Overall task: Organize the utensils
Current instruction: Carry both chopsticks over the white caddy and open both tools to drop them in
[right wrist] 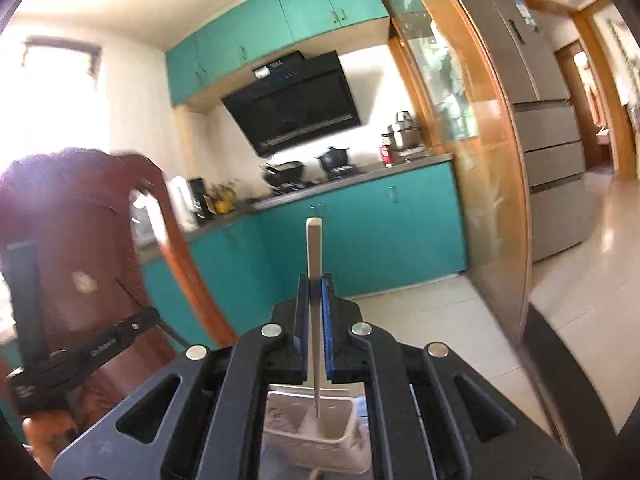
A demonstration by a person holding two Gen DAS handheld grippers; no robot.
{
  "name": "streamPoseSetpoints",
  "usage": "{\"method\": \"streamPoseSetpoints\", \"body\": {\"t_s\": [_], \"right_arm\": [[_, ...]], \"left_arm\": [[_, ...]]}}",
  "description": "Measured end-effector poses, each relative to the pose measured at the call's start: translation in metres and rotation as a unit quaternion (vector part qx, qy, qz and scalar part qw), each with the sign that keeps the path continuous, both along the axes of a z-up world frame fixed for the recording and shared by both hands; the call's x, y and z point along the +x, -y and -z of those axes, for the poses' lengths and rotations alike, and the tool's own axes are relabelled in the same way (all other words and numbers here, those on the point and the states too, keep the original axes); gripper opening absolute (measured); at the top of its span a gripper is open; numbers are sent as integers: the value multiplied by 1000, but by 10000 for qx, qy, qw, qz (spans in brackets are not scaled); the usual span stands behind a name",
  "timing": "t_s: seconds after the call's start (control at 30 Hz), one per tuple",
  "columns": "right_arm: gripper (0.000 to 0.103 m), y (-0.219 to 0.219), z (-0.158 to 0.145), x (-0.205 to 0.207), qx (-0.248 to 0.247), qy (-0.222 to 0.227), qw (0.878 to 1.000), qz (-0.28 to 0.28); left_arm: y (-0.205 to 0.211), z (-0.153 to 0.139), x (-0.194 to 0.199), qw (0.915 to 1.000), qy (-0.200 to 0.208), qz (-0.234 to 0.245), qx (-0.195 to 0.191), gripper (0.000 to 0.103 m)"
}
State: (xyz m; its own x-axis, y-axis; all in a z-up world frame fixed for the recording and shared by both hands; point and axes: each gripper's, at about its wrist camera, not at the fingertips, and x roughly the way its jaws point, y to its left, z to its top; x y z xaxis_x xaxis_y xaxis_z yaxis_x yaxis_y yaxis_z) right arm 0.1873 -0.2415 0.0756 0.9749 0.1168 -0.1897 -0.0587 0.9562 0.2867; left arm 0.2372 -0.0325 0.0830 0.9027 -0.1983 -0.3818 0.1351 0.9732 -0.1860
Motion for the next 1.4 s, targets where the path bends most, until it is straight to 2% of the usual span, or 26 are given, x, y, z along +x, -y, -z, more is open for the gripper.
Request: {"method": "streamPoseSetpoints", "body": {"t_s": [0.13, 0.27, 0.43, 0.67, 0.87, 0.9, 0.93, 1.0, 1.13, 1.27, 1.4], "right_arm": [[7, -11, 50, 25, -316, -686, 9971, -74], [6, -18, 86, 29, -436, -1036, 9934, -251], [6, -35, 105, 23, -688, -1198, 9897, -378], [6, -49, 116, 15, -1044, -1318, 9846, -476], [8, -51, 129, 16, -1032, -1576, 9804, -582], [15, -50, 130, 16, -977, -1599, 9804, -615], [26, -50, 131, 14, -950, -1613, 9803, -628], [39, -49, 135, 10, -1000, -1605, 9804, -548], [42, -49, 143, 13, -1091, -1720, 9777, -517], [43, -52, 154, 21, -1121, -1909, 9736, -565], [45, -56, 167, 31, -1183, -2073, 9696, -544]], "left_arm": [[7, 50, 22, 9985, -543, 4, 108, 7], [5, 96, 35, 9945, -1039, 31, 146, 7], [2, 131, 36, 9899, -1394, 129, 199, 7], [-2, 154, 25, 9861, -1610, 315, 273, 7], [2, 156, 12, 9858, -1604, 433, 248, 7], [3, 156, 10, 9862, -1574, 436, 270, 7], [2, 156, 4, 9868, -1529, 446, 286, 7], [3, 155, -2, 9872, -1491, 465, 310, 7], [-1, 163, -22, 9870, -1526, 455, 238, 11], [-4, 185, -42, 9829, -1774, 491, 78, 12], [-3, 208, -65, 9783, -1994, 553, 103, 13]]}}
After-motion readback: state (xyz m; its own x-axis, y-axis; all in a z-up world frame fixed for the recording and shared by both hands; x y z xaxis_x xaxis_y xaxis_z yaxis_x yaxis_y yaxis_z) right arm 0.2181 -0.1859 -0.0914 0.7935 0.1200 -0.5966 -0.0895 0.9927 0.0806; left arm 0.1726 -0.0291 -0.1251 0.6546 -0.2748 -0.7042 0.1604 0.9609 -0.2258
